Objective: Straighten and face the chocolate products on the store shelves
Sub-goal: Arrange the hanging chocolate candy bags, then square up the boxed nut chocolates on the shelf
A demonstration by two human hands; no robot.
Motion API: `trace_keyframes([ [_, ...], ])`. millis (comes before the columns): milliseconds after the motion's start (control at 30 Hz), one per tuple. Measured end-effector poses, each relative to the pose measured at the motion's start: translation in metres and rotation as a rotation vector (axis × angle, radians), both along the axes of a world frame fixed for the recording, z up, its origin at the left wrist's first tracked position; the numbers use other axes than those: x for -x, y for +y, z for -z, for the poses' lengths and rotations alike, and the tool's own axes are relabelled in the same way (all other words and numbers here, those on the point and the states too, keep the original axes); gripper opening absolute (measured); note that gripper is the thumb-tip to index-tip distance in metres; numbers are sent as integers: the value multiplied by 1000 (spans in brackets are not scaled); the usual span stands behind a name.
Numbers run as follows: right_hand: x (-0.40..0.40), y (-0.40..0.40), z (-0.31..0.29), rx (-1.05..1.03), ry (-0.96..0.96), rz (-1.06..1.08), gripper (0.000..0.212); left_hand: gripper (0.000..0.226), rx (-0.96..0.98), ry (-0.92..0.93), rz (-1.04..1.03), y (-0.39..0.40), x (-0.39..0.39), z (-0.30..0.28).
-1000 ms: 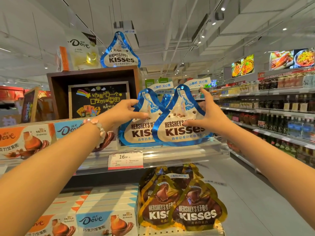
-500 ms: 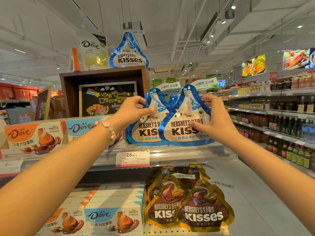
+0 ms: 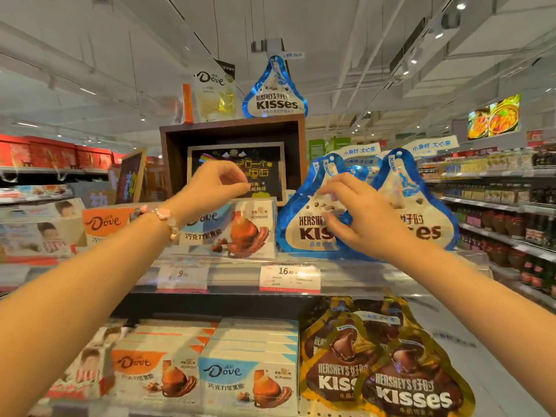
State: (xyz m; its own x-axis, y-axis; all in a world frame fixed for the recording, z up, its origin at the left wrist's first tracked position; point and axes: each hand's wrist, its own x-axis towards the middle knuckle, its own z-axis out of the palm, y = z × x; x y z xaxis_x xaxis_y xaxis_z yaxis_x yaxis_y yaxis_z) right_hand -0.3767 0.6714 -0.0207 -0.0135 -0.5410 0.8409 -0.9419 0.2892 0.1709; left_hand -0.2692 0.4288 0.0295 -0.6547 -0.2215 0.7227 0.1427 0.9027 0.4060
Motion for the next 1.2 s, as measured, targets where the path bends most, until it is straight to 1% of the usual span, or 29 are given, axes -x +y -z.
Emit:
trace_keyframes([
  [33,-3,-11,-3,-57,-6,-1,34,6,39,-46,-31,-12,-5,-1],
  [67,-4,-23,-7,-110,-2,7,38,8,86,-97,-58,-23,-10,-2],
  [133,-7,-50,-15,-202,-4,41,46,25,160,-236,-101,-46,-17,-4],
  [200,-10,-75,-23,-273,-44,79,52,46,207,-384,-139,-64,-21,-5],
  [267,-13,-99,-30,-348,-110,100,57,67,274,-484,-161,-78,-23,-5],
  [300,-14,-110,-32,-388,-141,120,61,71,306,-518,-160,-84,-23,-5],
  [367,-14,-129,-37,-460,-199,197,67,67,344,-598,-139,-93,-20,-7],
  [467,-11,-148,-42,-511,-322,263,68,56,362,-705,-79,-102,-17,-10],
  [600,-9,-157,-53,-563,-505,266,67,46,396,-697,2,-114,-18,-16],
  [733,-12,-153,-64,-587,-718,209,53,37,410,-666,142,-125,-23,-22],
  [833,-14,-149,-69,-599,-814,191,47,33,318,-618,240,-130,-26,-19],
  [933,-18,-148,-69,-623,-884,186,41,32,307,-647,238,-131,-23,-16],
  [1000,-21,-148,-70,-627,-918,186,45,30,294,-667,240,-131,-22,-17],
  [1100,-23,-147,-73,-629,-988,147,53,31,228,-662,274,-132,-23,-16],
  [1133,-23,-146,-73,-641,-1008,131,51,34,209,-662,291,-131,-24,-16],
  [1200,-24,-145,-75,-688,-1027,112,48,46,210,-671,312,-130,-26,-16],
])
